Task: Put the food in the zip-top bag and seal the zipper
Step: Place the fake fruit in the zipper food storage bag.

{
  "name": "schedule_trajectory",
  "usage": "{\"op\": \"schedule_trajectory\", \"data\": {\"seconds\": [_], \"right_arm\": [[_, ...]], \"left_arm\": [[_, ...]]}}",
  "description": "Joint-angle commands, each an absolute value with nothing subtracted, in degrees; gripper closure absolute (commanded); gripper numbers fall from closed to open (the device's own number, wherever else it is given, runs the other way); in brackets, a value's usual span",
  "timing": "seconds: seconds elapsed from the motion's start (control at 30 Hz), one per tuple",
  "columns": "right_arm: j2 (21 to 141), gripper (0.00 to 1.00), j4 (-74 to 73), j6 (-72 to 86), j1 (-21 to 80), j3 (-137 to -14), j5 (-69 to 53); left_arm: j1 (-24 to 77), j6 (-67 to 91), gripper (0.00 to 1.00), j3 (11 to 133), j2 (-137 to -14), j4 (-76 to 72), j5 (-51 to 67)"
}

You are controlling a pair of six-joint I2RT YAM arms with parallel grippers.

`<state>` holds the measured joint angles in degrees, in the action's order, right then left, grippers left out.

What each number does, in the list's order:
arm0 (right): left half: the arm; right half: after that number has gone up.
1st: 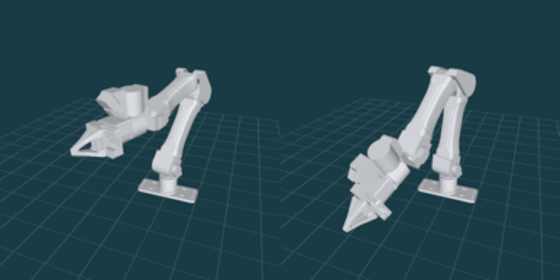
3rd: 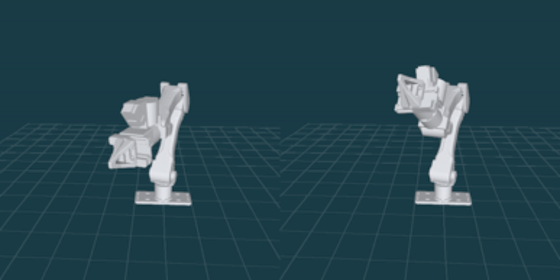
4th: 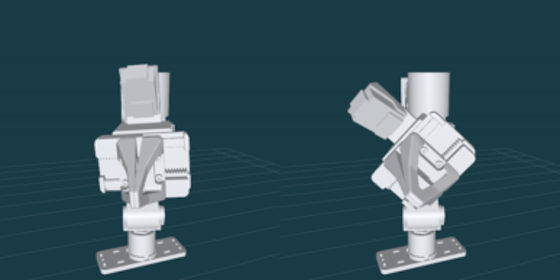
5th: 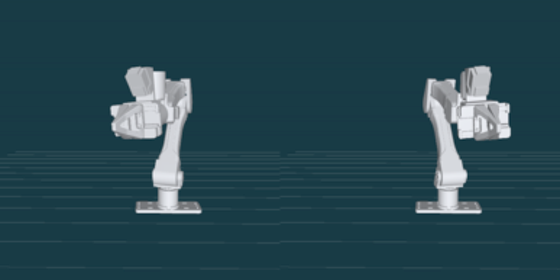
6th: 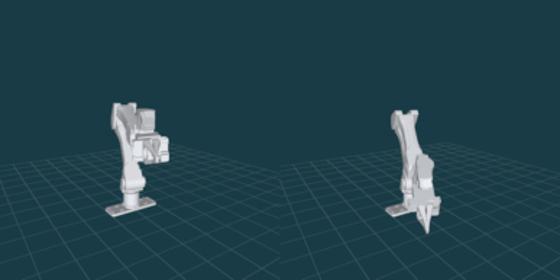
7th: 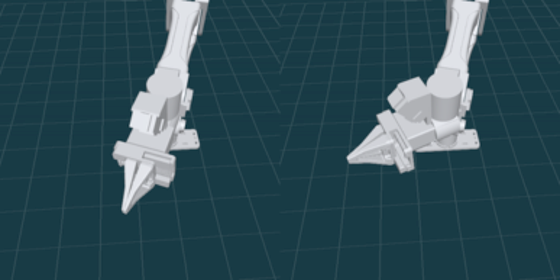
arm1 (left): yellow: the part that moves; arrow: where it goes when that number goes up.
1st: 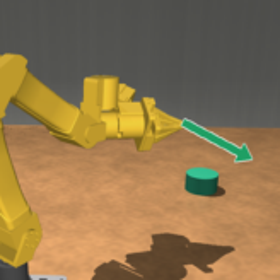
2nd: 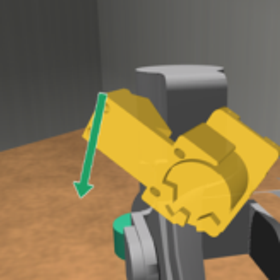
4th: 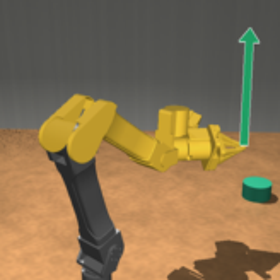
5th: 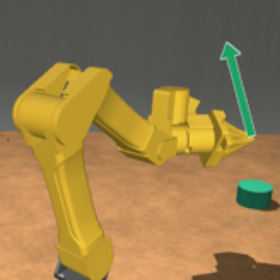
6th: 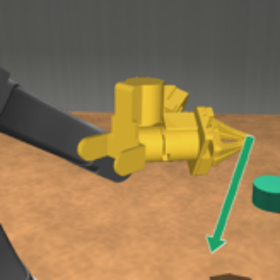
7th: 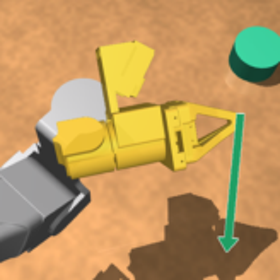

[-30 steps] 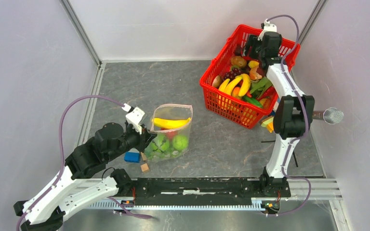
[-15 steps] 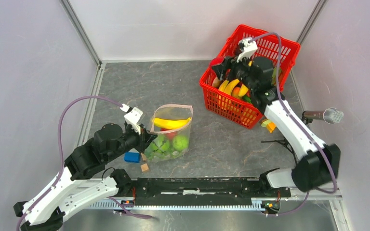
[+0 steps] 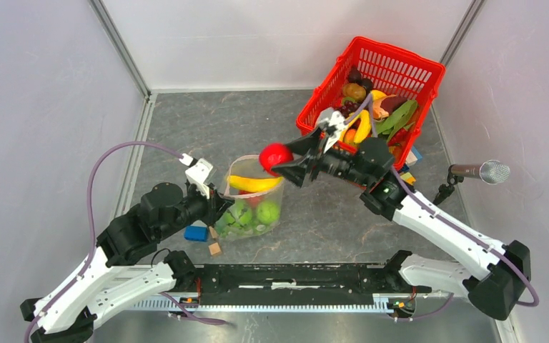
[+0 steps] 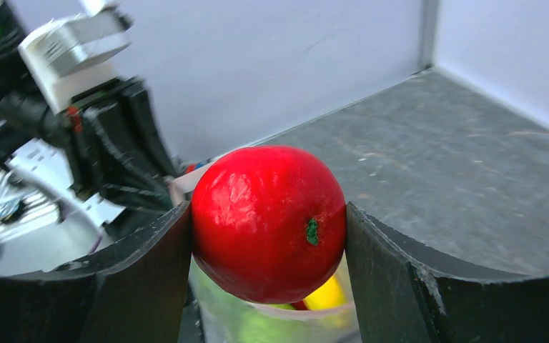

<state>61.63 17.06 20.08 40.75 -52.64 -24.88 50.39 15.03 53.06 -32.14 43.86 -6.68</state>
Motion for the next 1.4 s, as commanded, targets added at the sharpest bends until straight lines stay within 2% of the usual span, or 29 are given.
{"op": "schedule_trajectory", "data": {"seconds": [0.0,0.33,0.43,0.53,0.63,0.7,0.73,1.2,1.27,1.3,1.37], "right_arm": [[63.53,0.59,15.72,15.44,46.98,-53.91,-23.45],[70.29,0.55,11.06,11.55,50.5,-57.92,-16.64],[71.02,0.51,9.29,8.73,51.4,-59.45,-21.02],[71.05,0.44,1.64,2.8,51.81,-62.82,-23.45],[71.15,0.42,-5.61,-2.41,51.72,-65.4,-27.4],[71.1,0.32,-8.54,-4.3,51.86,-66.19,-29.97],[70.94,0.3,-9.21,-4.74,51.86,-66.15,-30.31],[70.26,0.15,-3.59,-2.47,51.86,-63.03,-28.56],[70.0,0.11,-3.39,-2.46,51.86,-62.79,-28.73],[69.84,0.06,-3.23,-2.46,51.86,-62.64,-28.78],[69.54,0.04,-3.08,-2.37,51.88,-62.34,-28.75]], "left_arm": [[50.54,17.49,0.86,53.36,-32.47,40.28,-5.19],[50.54,16.61,0.86,53.37,-31.85,40.03,-0.79],[50.53,16.43,0.86,53.35,-31.87,40.07,-1.01],[50.54,16.35,0.86,53.52,-31.74,40.16,-1.27],[50.54,16.41,0.86,53.35,-31.28,40.17,-1.72],[50.54,16.4,0.86,53.26,-31.05,40.16,-2.25],[50.54,16.47,0.86,53.26,-31.11,40.1,-2.37],[50.54,16.56,0.86,53.26,-30.97,39.81,-1.26],[50.5,16.67,0.86,53.18,-31.0,39.76,-0.97],[50.49,16.63,0.86,53.09,-30.96,39.73,-1.01],[50.54,16.61,0.86,53.06,-31.04,39.68,-1.14]]}}
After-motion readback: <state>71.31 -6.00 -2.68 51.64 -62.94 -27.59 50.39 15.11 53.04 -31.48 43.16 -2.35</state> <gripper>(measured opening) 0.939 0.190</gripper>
